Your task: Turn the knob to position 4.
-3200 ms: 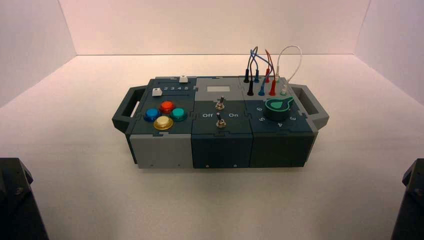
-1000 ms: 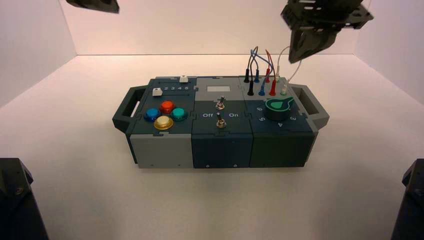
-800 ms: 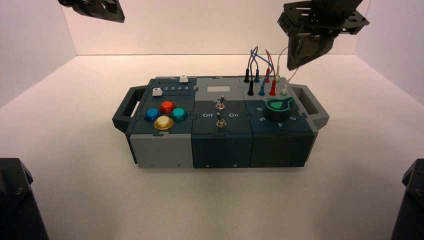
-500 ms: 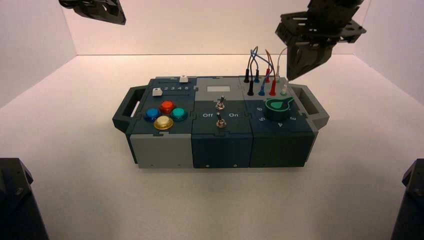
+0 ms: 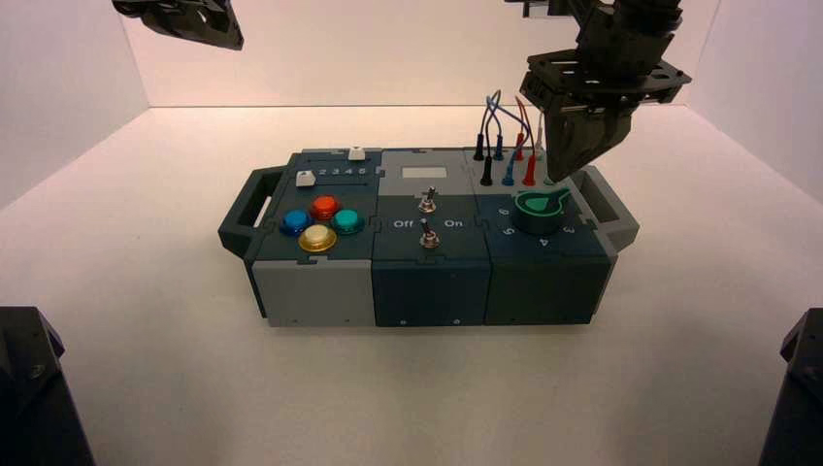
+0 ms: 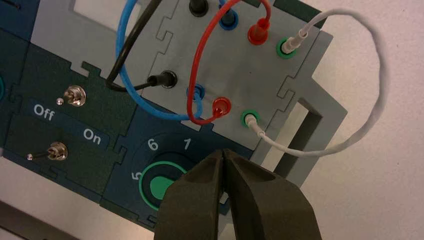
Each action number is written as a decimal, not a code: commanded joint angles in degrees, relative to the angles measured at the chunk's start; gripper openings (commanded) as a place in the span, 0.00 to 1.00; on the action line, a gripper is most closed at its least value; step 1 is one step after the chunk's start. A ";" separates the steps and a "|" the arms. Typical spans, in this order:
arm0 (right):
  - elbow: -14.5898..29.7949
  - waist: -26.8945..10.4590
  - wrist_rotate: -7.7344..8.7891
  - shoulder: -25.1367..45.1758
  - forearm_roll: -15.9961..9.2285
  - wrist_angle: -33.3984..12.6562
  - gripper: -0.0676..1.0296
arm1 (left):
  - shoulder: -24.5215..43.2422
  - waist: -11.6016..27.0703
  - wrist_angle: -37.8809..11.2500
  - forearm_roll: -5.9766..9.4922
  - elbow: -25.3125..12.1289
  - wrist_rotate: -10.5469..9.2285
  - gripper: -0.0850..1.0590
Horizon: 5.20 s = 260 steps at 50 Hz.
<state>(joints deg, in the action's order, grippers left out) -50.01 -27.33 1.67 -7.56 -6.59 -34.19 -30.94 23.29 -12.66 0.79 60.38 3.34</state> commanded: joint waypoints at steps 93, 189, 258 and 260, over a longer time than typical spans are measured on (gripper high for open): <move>-2.46 -1.41 0.00 -2.99 -3.78 -9.84 0.04 | -0.79 0.18 0.00 -0.09 -2.20 0.88 0.05; -0.26 -4.57 0.62 0.09 -9.23 -13.36 0.04 | -0.70 0.18 -1.23 -0.09 -2.64 1.14 0.05; -2.37 -4.48 0.70 -15.73 -3.96 -10.02 0.04 | -4.04 12.30 -5.10 -0.09 -1.49 2.02 0.05; -2.20 -4.48 0.70 -15.82 -3.87 -9.93 0.04 | -4.13 12.30 -5.27 -0.18 -1.49 2.02 0.05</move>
<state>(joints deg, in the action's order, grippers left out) -53.26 -31.55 2.29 -22.50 -10.63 -44.65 -34.54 35.33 -17.93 0.79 59.94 4.92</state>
